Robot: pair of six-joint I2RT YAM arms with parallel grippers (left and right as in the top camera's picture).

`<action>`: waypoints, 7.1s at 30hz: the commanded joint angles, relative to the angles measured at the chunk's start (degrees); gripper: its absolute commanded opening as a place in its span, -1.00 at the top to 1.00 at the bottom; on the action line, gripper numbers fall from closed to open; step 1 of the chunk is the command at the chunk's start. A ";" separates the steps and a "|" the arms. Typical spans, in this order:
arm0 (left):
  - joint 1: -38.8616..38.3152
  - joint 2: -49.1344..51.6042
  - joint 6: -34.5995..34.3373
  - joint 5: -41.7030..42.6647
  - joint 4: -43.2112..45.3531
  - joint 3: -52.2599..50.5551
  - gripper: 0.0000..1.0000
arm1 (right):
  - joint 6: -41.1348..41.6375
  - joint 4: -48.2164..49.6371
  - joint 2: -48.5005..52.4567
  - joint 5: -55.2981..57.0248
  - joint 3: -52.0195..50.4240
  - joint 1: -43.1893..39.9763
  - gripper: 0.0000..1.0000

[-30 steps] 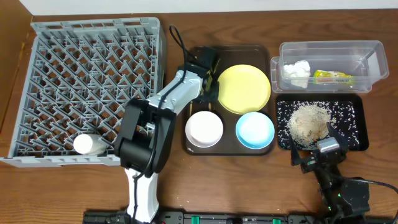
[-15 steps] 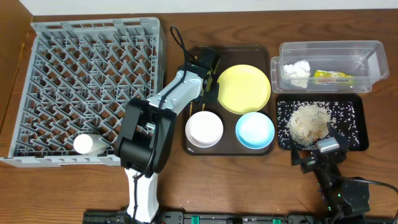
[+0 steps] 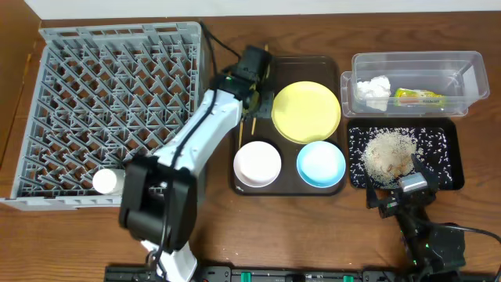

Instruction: Sort waste into correct bins and load items into the dishwasher

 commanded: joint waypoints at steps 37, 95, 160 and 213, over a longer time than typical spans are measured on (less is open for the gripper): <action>7.65 -7.37 5.84 1.42 -6.34 -1.18 0.15 | -0.63 -0.13 -0.37 -0.04 -0.15 0.50 -0.98; 10.01 -6.03 5.68 7.87 -6.64 1.03 0.17 | -0.66 -0.13 -0.39 -0.04 -0.15 0.50 -0.98; 17.90 -6.84 8.35 -10.19 -15.28 -0.92 0.17 | -0.63 -0.13 -0.37 -0.04 -0.15 0.50 -0.99; -14.51 7.74 -9.42 16.28 -2.47 -4.68 0.40 | -0.66 -0.13 -0.35 -0.04 -0.15 0.50 -0.99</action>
